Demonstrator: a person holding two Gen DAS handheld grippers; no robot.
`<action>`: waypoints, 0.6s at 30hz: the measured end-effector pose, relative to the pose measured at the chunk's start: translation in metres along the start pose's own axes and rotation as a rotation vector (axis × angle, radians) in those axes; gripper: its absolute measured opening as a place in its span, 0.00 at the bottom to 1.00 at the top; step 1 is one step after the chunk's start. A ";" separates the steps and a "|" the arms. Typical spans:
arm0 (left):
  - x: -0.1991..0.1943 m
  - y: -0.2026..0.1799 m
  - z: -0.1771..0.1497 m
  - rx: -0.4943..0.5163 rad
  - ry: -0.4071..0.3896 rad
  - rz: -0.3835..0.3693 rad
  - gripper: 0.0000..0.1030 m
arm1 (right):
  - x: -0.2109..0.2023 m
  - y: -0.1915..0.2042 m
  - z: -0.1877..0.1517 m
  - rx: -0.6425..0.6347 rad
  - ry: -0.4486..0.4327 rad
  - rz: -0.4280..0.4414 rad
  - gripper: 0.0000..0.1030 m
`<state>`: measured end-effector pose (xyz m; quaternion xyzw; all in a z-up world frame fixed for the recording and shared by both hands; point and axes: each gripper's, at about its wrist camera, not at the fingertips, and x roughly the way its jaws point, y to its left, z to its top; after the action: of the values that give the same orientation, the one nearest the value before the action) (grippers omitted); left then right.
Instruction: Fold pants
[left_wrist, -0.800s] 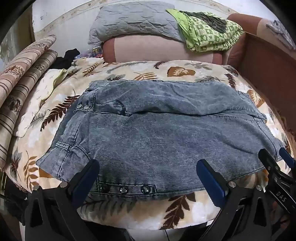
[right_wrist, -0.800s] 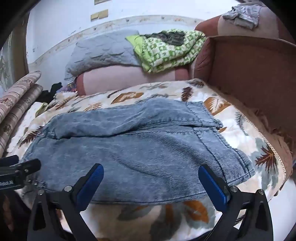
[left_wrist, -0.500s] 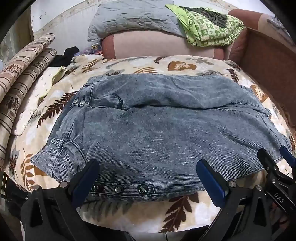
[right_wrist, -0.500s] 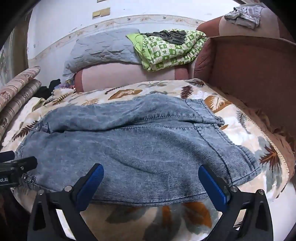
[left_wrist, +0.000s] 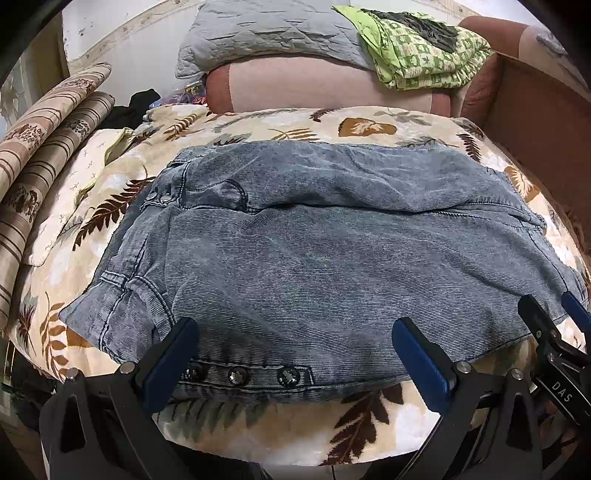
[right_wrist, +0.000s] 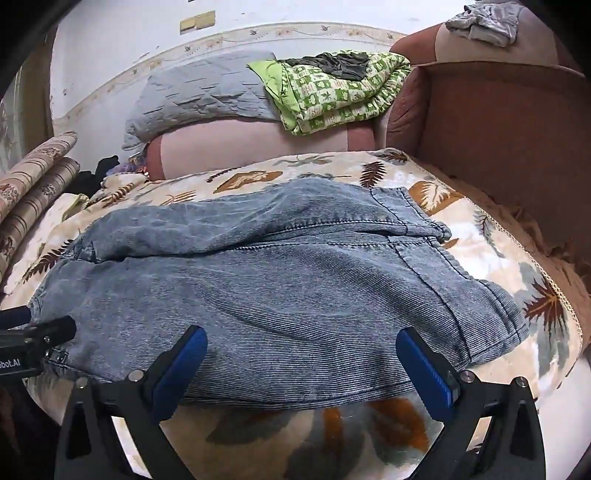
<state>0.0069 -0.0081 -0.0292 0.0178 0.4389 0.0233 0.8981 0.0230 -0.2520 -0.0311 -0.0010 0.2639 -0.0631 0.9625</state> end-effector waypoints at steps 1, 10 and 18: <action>0.000 0.000 0.000 0.000 -0.002 0.000 1.00 | -0.001 0.000 0.001 0.000 -0.003 0.000 1.00; -0.004 0.002 -0.001 -0.006 -0.006 -0.007 1.00 | -0.002 0.000 0.001 0.000 -0.007 -0.001 1.00; -0.004 0.003 -0.002 -0.008 -0.003 -0.008 1.00 | -0.002 0.001 0.000 0.000 -0.008 -0.002 1.00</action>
<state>0.0026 -0.0055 -0.0271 0.0127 0.4376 0.0214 0.8988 0.0209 -0.2509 -0.0303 -0.0015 0.2600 -0.0640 0.9635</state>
